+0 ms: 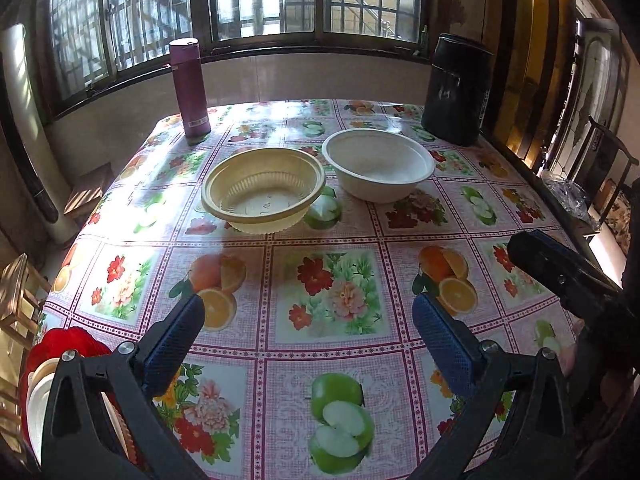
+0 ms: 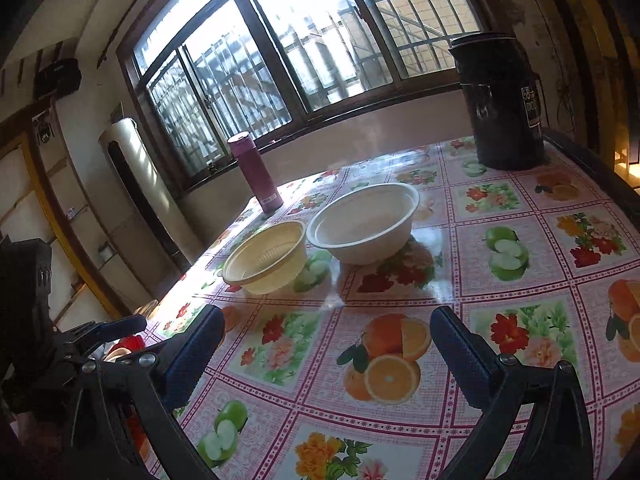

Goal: Organize plates and bowls
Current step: 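Move both tools toward the ribbed cream bowl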

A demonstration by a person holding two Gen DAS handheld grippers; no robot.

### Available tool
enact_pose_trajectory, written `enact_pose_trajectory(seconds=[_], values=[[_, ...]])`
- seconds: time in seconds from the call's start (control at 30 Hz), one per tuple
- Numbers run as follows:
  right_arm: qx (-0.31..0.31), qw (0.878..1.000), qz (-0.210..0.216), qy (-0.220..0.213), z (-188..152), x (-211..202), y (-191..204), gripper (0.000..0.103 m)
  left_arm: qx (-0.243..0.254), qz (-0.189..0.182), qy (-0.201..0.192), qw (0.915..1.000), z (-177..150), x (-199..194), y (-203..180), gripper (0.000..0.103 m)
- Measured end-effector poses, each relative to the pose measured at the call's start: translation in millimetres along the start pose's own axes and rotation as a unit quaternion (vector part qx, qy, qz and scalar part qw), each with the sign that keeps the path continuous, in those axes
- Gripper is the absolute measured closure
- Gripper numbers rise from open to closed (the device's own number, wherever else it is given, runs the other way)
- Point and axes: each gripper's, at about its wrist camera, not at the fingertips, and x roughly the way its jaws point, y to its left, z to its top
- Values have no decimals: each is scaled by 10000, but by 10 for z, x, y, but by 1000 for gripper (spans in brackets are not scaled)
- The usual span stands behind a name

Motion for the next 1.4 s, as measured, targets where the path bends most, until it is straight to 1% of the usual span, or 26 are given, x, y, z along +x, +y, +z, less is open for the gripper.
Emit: enact_pose_trajectory(seconds=[0.2,0.57,0.8,0.93,1.1,1.17,1.23,1.3,1.37,1.4], values=[[6,10000,-84,48,6,33,-91,0,-17,193,28,9998,61,192,26,0],[-128,9992,-273,256,-24,193,-89,0,-266,240,104,9993,92,368,257,0],[-468,9976,-403,327,52,334,106,0,-400,250,122,9988,95,427,406,0],[-755,9953,-423,426,132,510,283,0,-478,280,122,9984,118,431,492,0],[-1072,9926,-305,485,233,763,546,0,-538,363,218,9977,202,404,615,0],[-1186,9914,-214,504,279,866,659,0,-579,328,302,9973,246,370,690,0],[-1251,9910,-58,466,340,929,764,0,-642,373,368,9966,296,301,808,0],[-1228,9916,88,388,411,968,842,0,-745,375,394,9957,366,200,971,0],[-1079,9932,269,332,493,988,881,0,-788,498,355,9950,465,85,1131,0],[-958,9943,358,308,551,995,880,0,-836,438,418,9947,536,50,1221,0]])
